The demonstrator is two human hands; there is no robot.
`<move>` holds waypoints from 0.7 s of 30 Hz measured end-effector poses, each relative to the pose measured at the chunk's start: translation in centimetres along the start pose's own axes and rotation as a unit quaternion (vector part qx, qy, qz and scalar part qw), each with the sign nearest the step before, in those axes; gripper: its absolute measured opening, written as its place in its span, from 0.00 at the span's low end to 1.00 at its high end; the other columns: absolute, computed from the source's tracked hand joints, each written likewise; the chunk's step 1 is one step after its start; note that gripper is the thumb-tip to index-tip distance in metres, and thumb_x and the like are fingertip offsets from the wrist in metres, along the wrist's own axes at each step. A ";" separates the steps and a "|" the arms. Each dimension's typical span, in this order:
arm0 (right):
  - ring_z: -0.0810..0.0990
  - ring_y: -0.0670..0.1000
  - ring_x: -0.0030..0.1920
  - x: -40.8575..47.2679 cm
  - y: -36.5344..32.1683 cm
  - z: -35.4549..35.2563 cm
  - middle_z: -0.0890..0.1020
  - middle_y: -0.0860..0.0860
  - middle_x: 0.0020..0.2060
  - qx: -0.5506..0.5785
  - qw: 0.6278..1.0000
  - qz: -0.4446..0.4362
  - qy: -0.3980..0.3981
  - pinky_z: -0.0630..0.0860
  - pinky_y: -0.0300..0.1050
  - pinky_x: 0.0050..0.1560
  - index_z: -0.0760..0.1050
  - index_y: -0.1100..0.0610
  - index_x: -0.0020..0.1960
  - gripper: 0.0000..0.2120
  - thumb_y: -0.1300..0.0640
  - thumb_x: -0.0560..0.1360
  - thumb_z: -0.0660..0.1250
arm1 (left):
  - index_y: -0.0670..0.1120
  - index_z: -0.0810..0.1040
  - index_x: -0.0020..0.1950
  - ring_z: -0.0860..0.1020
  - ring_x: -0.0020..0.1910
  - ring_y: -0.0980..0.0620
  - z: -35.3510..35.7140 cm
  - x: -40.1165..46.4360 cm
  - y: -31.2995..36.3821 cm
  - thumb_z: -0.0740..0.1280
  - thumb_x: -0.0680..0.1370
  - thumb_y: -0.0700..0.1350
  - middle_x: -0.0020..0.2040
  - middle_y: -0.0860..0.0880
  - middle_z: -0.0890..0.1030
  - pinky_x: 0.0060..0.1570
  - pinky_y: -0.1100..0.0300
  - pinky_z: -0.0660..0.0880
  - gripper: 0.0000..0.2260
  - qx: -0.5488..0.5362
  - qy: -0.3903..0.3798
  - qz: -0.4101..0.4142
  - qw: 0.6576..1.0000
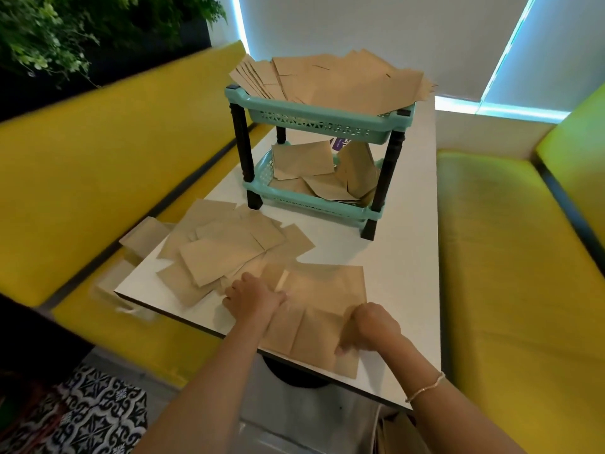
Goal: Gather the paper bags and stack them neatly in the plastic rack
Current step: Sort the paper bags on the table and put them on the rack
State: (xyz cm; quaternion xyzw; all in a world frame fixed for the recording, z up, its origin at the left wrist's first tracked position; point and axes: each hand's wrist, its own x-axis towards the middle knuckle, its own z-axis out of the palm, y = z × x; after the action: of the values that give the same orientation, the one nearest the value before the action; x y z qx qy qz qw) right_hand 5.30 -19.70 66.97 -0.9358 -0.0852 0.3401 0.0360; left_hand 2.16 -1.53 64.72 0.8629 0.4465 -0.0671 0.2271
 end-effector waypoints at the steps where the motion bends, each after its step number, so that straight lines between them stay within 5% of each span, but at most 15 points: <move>1: 0.76 0.54 0.58 0.0 0.2 -0.1 0.76 0.53 0.57 0.011 1.000 -0.001 0.000 0.74 0.45 0.55 0.73 0.57 0.63 0.32 0.44 0.64 0.76 | 0.42 0.65 0.66 0.67 0.65 0.42 -0.1 0.1 0.1 0.73 0.67 0.62 0.65 0.42 0.71 0.61 0.51 0.65 0.37 -0.008 -0.012 -0.009 1.000; 7: 0.78 0.53 0.50 -0.5 4.1 -1.1 0.79 0.54 0.50 0.190 0.981 -0.024 0.037 0.79 0.44 0.51 0.76 0.56 0.57 0.18 0.53 0.69 0.72 | 0.44 0.74 0.60 0.67 0.61 0.41 -0.5 -0.4 0.9 0.62 0.75 0.47 0.61 0.42 0.73 0.57 0.51 0.66 0.15 0.031 -0.002 0.043 0.999; 10: 0.79 0.51 0.40 -1.3 7.0 -2.4 0.80 0.54 0.42 0.334 0.941 -0.011 0.052 0.77 0.41 0.34 0.74 0.56 0.47 0.07 0.58 0.72 0.70 | 0.44 0.72 0.61 0.70 0.58 0.41 -0.3 -1.5 1.8 0.58 0.78 0.44 0.59 0.41 0.73 0.54 0.51 0.68 0.13 -0.001 0.012 0.102 0.995; 14: 0.78 0.52 0.40 -1.4 11.1 -3.3 0.79 0.55 0.43 0.398 0.907 0.027 0.134 0.74 0.39 0.32 0.73 0.56 0.43 0.05 0.58 0.74 0.68 | 0.41 0.67 0.63 0.73 0.58 0.40 0.2 -3.2 3.3 0.55 0.80 0.44 0.61 0.40 0.74 0.56 0.49 0.69 0.13 -0.025 0.007 0.103 0.994; 18: 0.77 0.55 0.41 -1.7 15.7 -3.5 0.77 0.57 0.47 0.472 0.848 0.081 0.227 0.76 0.44 0.33 0.74 0.58 0.47 0.00 0.61 0.77 0.64 | 0.40 0.67 0.62 0.72 0.60 0.40 0.4 -5.2 5.6 0.54 0.81 0.47 0.61 0.40 0.74 0.60 0.48 0.66 0.15 -0.076 0.011 0.123 0.989; 21: 0.78 0.58 0.38 -2.0 19.9 -2.9 0.77 0.57 0.44 0.486 0.797 0.151 0.326 0.79 0.50 0.35 0.75 0.61 0.58 0.11 0.65 0.77 0.62 | 0.41 0.70 0.61 0.71 0.60 0.42 0.1 -6.9 7.7 0.58 0.79 0.50 0.59 0.42 0.74 0.57 0.49 0.67 0.16 -0.140 0.025 0.145 0.979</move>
State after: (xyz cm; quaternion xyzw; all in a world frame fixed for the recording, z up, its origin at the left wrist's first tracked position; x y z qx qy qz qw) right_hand 8.31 -39.65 67.99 -0.8520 0.2500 0.0122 0.4599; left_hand 4.29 -10.53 69.41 0.8795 0.3276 0.0514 0.3415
